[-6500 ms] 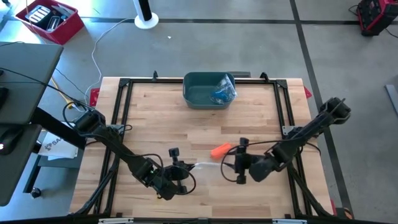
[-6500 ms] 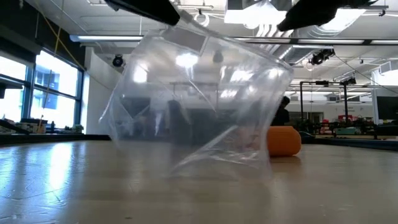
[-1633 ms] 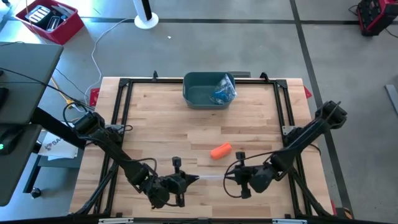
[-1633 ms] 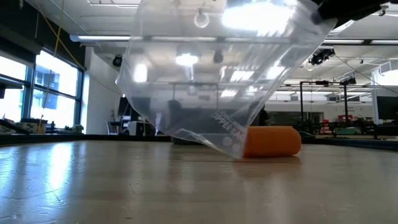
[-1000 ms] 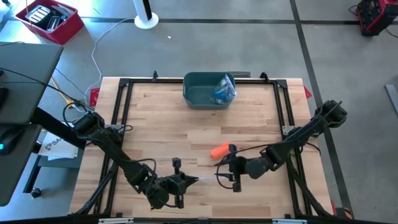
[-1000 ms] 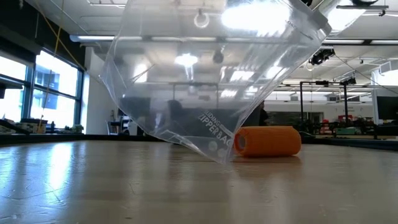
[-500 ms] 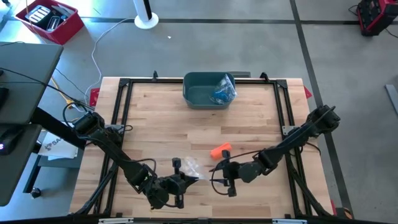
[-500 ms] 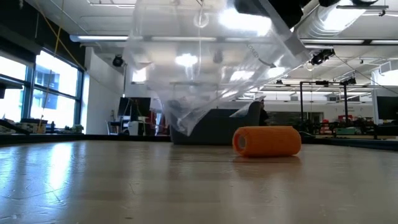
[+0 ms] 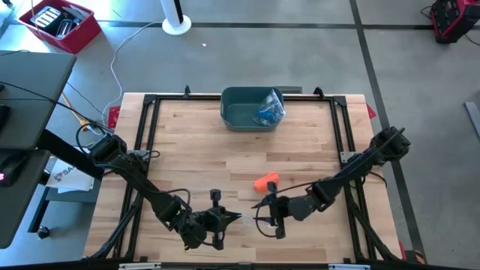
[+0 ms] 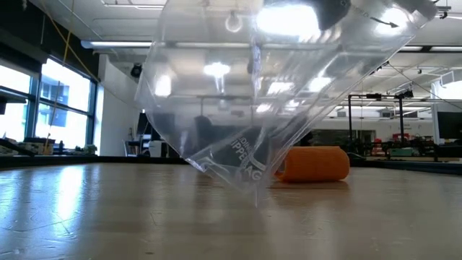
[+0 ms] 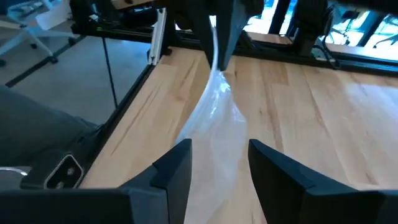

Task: Roll bandage
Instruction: Put the rolled orange bandage into the transparent zip bag

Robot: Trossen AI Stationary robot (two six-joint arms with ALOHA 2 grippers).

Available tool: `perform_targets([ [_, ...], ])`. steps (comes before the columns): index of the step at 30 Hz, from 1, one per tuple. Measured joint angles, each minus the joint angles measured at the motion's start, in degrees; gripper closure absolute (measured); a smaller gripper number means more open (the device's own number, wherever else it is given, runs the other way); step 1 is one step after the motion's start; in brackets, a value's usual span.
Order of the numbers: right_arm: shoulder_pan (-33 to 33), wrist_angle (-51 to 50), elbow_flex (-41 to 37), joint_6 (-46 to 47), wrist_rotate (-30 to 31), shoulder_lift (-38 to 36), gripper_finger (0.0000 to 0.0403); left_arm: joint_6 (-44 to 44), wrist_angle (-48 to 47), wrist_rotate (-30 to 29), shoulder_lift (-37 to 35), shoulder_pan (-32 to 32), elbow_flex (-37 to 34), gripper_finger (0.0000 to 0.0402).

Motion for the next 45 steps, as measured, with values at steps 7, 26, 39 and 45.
perform_targets([
  [7, 0.7, 0.1, 0.0, 0.6, 1.7, -2.8, 0.0252, 0.0, 0.0, 0.3, 0.0, 0.0, 0.0, 0.0401],
  [26, -1.3, -0.5, 0.0, 4.6, -2.0, 0.9, 0.0252, 0.0, 0.0, 1.1, 0.0, 0.0, 0.0, 0.0401],
  [39, 0.2, -10.5, 0.0, 4.8, -1.4, -5.4, 0.0252, 0.0, -0.2, 1.1, 0.0, 0.0, 0.0, 0.0401],
  [45, 6.8, -34.6, 0.1, 18.8, 1.2, -10.2, 0.0252, 0.0, -0.4, 1.0, 0.0, 0.0, 0.0, 0.0401],
])
